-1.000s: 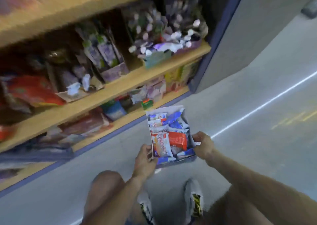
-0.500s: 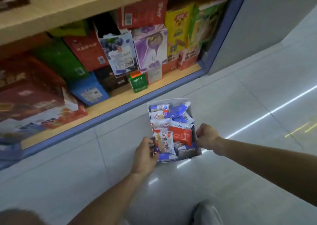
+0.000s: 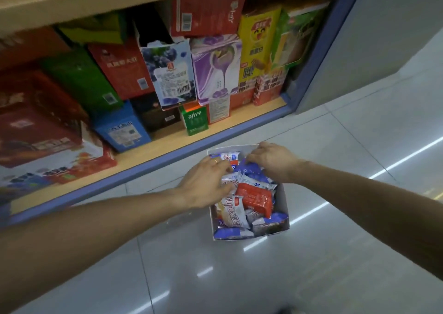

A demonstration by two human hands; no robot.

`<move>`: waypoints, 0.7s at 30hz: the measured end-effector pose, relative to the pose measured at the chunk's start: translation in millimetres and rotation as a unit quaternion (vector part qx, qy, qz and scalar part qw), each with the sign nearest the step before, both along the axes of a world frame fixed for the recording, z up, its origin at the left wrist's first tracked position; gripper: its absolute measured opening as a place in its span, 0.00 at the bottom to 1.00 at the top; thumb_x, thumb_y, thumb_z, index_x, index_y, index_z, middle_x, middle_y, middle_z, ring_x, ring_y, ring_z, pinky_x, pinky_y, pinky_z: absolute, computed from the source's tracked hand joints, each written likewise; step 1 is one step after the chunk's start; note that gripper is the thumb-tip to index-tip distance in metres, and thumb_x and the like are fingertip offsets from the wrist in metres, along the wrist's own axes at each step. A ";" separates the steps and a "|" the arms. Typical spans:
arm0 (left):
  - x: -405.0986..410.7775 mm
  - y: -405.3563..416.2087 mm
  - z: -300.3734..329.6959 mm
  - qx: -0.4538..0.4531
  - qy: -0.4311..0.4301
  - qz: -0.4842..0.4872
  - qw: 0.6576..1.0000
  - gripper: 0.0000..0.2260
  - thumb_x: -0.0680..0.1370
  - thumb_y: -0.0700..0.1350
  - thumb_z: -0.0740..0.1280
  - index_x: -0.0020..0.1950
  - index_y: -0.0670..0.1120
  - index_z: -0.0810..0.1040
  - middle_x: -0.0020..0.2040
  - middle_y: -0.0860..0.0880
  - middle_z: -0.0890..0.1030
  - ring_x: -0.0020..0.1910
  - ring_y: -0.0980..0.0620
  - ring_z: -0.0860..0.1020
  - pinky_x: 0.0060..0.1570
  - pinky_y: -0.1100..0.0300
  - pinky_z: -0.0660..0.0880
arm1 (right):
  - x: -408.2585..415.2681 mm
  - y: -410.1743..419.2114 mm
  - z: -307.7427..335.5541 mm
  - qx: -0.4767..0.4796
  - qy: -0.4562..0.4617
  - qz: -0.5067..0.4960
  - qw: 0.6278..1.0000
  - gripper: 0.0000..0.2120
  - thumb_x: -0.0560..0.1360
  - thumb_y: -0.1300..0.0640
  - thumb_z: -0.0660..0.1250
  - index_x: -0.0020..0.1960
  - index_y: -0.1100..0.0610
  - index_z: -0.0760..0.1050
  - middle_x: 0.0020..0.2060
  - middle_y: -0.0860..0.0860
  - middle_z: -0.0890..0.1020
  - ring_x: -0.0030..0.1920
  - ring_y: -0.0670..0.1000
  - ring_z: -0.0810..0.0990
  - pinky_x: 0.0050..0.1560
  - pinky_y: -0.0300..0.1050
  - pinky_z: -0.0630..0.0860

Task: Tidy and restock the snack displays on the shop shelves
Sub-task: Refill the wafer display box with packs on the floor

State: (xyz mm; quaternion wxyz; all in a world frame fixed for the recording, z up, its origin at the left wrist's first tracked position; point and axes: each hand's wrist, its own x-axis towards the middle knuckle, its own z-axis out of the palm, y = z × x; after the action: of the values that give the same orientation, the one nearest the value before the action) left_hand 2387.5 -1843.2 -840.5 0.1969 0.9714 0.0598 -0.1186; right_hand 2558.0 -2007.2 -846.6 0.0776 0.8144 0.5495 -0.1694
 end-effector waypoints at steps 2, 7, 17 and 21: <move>-3.5 -6.1 -11.6 -0.012 0.003 -0.002 1.000 0.26 0.80 0.62 0.66 0.73 0.50 0.71 0.70 0.48 0.77 0.67 0.49 0.72 0.64 0.52 0.73 | 1.1 -2.7 1.6 0.067 0.031 -0.084 0.994 0.17 0.78 0.52 0.68 0.67 0.48 0.74 0.60 0.51 0.81 0.60 0.53 0.73 0.56 0.48 0.73; -16.4 -7.5 -15.4 -0.021 0.063 -0.045 0.997 0.34 0.75 0.73 0.62 0.73 0.53 0.73 0.70 0.51 0.77 0.68 0.50 0.72 0.67 0.54 0.68 | -9.4 -24.5 13.3 0.146 0.031 -0.160 0.976 0.18 0.78 0.39 0.65 0.61 0.50 0.76 0.52 0.49 0.82 0.53 0.51 0.77 0.50 0.50 0.78; -39.3 -15.7 -30.1 -0.025 0.008 -0.089 0.996 0.20 0.72 0.66 0.72 0.52 0.54 0.74 0.59 0.55 0.76 0.62 0.53 0.71 0.68 0.53 0.67 | -75.6 -55.7 -7.1 0.083 0.055 -0.134 0.986 0.40 0.68 0.32 0.72 0.74 0.48 0.66 0.66 0.49 0.72 0.66 0.54 0.71 0.62 0.51 0.75; -44.3 -14.9 -32.0 -0.046 0.020 -0.072 0.996 0.24 0.71 0.71 0.70 0.55 0.55 0.75 0.59 0.54 0.75 0.60 0.54 0.70 0.58 0.59 0.69 | -78.1 -50.7 -20.6 0.108 0.050 -0.151 0.981 0.40 0.66 0.37 0.76 0.73 0.49 0.66 0.66 0.48 0.74 0.65 0.54 0.73 0.58 0.50 0.76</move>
State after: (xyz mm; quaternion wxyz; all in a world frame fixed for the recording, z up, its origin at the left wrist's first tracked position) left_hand 2343.1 -1858.1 -872.5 0.2308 0.9606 -0.0115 -0.1546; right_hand 2479.9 -2057.9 -867.2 -0.0645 0.8822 0.4385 -0.1592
